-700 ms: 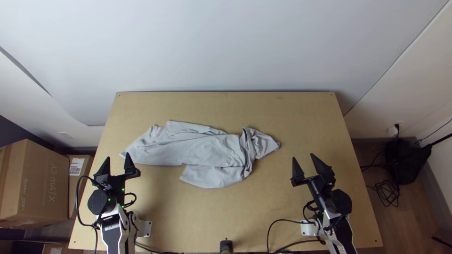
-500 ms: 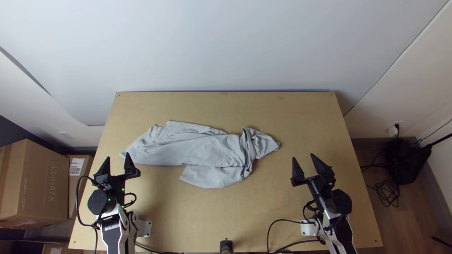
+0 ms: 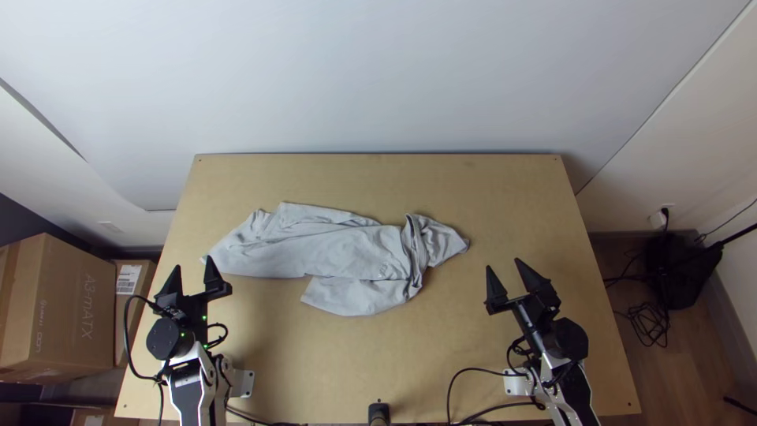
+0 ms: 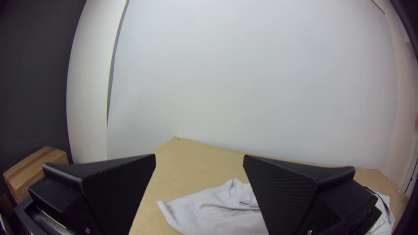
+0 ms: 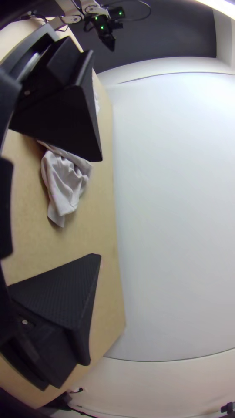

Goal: Fold the t-shirt

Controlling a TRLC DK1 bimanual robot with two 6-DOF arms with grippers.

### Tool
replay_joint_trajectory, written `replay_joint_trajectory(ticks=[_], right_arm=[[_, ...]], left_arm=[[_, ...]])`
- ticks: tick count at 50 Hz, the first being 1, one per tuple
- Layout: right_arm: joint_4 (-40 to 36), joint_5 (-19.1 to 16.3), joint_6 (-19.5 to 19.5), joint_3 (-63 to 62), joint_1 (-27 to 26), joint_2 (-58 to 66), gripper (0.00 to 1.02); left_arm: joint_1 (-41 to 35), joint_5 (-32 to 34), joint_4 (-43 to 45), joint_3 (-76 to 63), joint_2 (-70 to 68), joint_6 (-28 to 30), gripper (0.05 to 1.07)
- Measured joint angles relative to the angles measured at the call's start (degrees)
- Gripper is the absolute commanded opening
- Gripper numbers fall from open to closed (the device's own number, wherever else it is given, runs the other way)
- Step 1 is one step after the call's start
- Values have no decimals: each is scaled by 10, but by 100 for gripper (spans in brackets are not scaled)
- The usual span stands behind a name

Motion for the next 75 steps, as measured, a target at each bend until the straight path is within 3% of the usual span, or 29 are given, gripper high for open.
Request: replay_joint_trajectory(ticks=[12, 20, 29, 37, 51, 52, 54, 60, 64, 75], right_arm=[[0, 0, 3, 0, 2, 0, 98], [0, 0, 56, 0, 22, 0, 98], [0, 0, 69, 0, 7, 0, 98], [0, 0, 68, 0, 0, 8, 98], [-16, -7, 57, 24, 1, 227, 98], [-30, -10, 57, 48, 1, 243, 98], [-146, -15, 56, 132, 3, 275, 98], [-141, -35, 56, 386, 14, 332, 98], [-146, -37, 56, 485, 36, 340, 98], [-256, -66, 84, 590, 84, 422, 98]], left_arm=[[-7, -8, -2, 0, 0, -2, 103], [-38, -8, -2, 0, 0, 6, 103], [-37, -8, -2, 0, 0, 20, 103], [-37, -9, -74, 27, 0, 22, 103], [-41, -7, -180, 165, 57, 22, 103], [-41, -7, -188, 179, 66, 22, 103], [-46, -7, -206, 217, 93, 22, 103], [-64, -5, -263, 315, 173, 15, 103], [-71, -5, -315, 383, 234, -2, 103], [-94, -5, -448, 520, 379, -43, 103]])
